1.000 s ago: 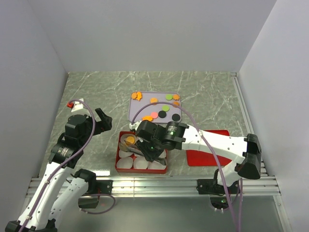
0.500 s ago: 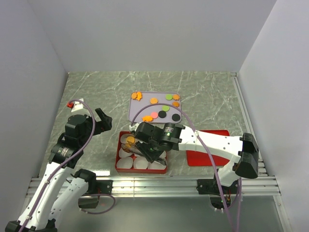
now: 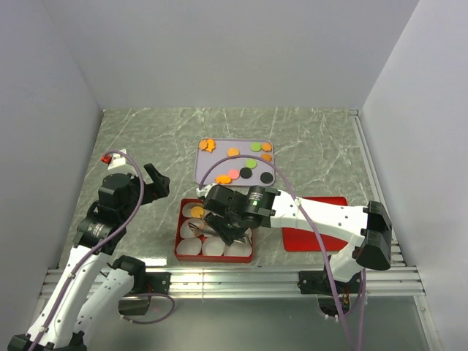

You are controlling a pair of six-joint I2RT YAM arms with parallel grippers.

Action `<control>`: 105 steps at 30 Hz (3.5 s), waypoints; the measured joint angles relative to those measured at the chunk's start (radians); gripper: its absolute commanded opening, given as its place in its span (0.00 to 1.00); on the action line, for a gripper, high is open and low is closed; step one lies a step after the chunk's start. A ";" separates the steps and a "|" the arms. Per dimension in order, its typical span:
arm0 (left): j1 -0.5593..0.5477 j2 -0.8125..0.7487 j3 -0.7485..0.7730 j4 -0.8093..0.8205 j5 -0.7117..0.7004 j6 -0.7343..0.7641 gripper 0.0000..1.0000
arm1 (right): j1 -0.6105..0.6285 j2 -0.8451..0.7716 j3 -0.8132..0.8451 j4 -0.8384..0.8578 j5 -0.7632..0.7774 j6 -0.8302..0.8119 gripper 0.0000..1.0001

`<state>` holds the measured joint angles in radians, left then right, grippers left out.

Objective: Pack the cookies

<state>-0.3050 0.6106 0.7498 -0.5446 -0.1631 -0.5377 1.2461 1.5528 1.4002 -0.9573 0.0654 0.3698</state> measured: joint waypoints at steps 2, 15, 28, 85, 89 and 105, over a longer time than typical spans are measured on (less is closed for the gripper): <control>0.000 0.000 0.000 0.000 0.000 0.000 0.99 | 0.000 0.000 0.000 0.000 0.006 0.000 0.51; 0.000 0.000 0.000 0.000 0.000 0.000 0.99 | -0.012 0.000 0.202 -0.034 0.108 -0.008 0.50; 0.000 0.000 0.000 -0.002 -0.011 0.000 0.99 | -0.321 0.130 0.444 -0.129 0.142 -0.067 0.51; 0.000 -0.011 0.000 -0.006 -0.027 -0.001 0.99 | -0.420 0.387 0.353 -0.165 0.068 -0.098 0.27; 0.000 -0.011 0.000 -0.006 -0.029 -0.001 0.99 | -0.421 0.386 0.353 -0.166 0.066 -0.093 0.27; 0.000 -0.011 0.000 -0.006 -0.029 -0.001 0.99 | -0.422 0.381 0.536 -0.235 0.069 -0.079 0.35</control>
<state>-0.3050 0.5991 0.7498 -0.5507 -0.1925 -0.5388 0.8238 1.9339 1.9358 -1.1919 0.1345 0.2909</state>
